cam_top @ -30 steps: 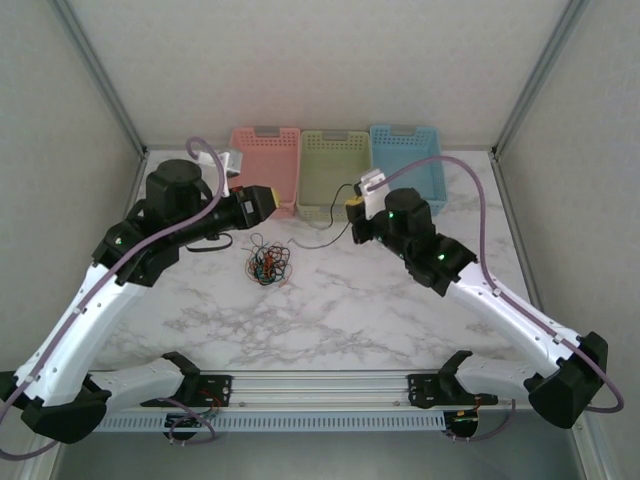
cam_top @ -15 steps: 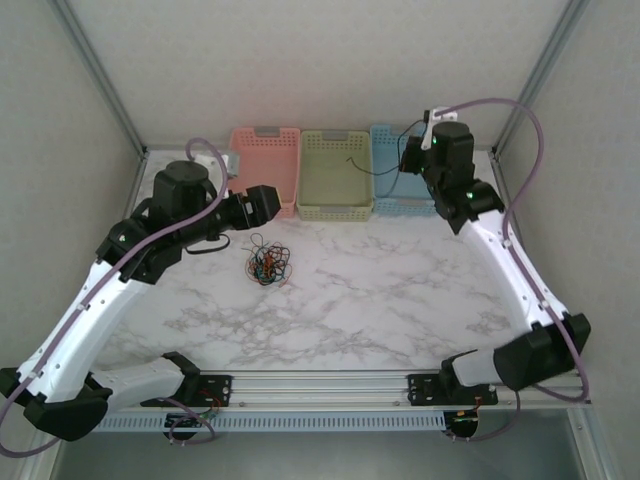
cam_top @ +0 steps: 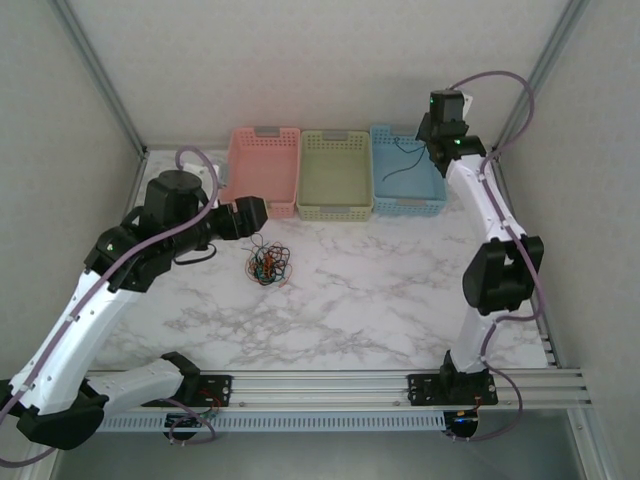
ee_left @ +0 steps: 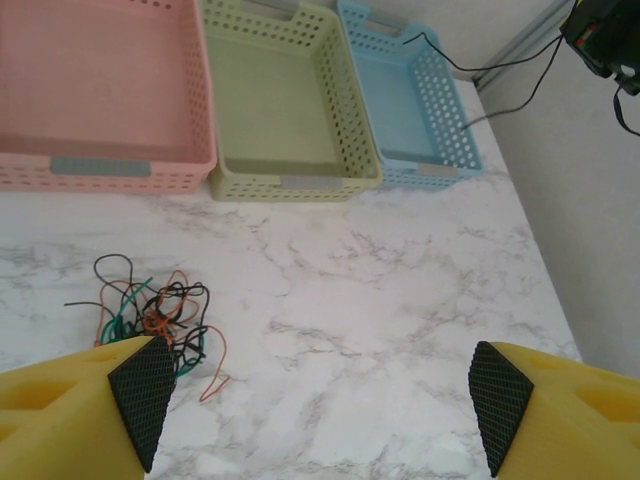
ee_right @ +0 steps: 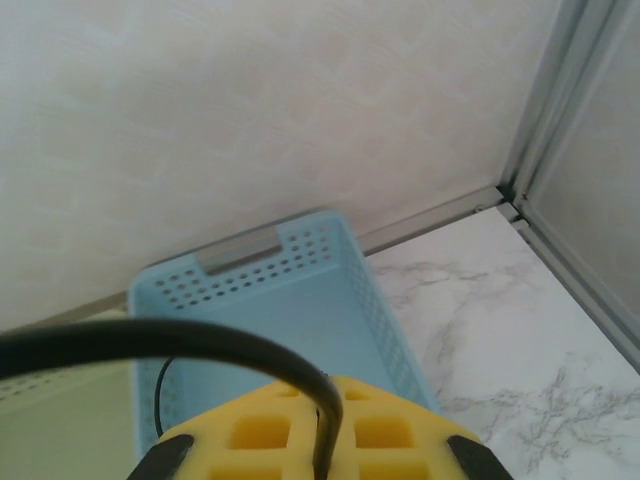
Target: Untangle the cables
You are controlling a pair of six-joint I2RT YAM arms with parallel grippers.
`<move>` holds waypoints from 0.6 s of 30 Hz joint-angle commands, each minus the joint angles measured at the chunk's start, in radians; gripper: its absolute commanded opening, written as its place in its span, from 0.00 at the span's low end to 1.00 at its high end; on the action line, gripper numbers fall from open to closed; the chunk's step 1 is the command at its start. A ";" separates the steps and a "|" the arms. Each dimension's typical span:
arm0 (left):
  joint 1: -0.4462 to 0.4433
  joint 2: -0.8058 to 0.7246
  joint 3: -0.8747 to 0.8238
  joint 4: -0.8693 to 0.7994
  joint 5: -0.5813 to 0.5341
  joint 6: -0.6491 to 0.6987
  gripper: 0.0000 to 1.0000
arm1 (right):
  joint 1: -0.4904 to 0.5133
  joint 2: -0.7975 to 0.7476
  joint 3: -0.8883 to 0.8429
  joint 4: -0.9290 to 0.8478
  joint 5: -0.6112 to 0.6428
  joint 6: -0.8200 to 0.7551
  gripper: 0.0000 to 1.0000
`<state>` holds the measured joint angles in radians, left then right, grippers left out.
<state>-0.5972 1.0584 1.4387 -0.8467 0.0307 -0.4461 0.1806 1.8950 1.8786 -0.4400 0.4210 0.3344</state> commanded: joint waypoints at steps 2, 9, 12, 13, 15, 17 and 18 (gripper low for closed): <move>0.017 -0.010 -0.027 -0.037 -0.025 0.032 0.80 | -0.008 0.112 0.103 -0.039 0.088 0.044 0.00; 0.034 -0.011 -0.056 -0.027 -0.025 0.039 0.80 | -0.009 0.343 0.329 -0.118 0.196 0.027 0.00; 0.045 -0.009 -0.068 -0.024 -0.023 0.044 0.80 | -0.015 0.405 0.386 -0.128 0.210 0.023 0.00; 0.048 -0.007 -0.074 -0.022 -0.022 0.043 0.80 | -0.014 0.422 0.403 -0.133 0.218 0.022 0.00; 0.059 -0.006 -0.086 -0.014 -0.011 0.044 0.80 | -0.016 0.464 0.446 -0.148 0.212 0.012 0.03; 0.069 -0.003 -0.095 -0.005 -0.001 0.042 0.80 | -0.016 0.509 0.491 -0.173 0.215 0.004 0.05; 0.074 -0.002 -0.100 -0.002 0.003 0.043 0.80 | -0.016 0.530 0.512 -0.184 0.215 0.000 0.05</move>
<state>-0.5407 1.0588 1.3556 -0.8577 0.0208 -0.4206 0.1707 2.3772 2.3127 -0.5781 0.5915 0.3515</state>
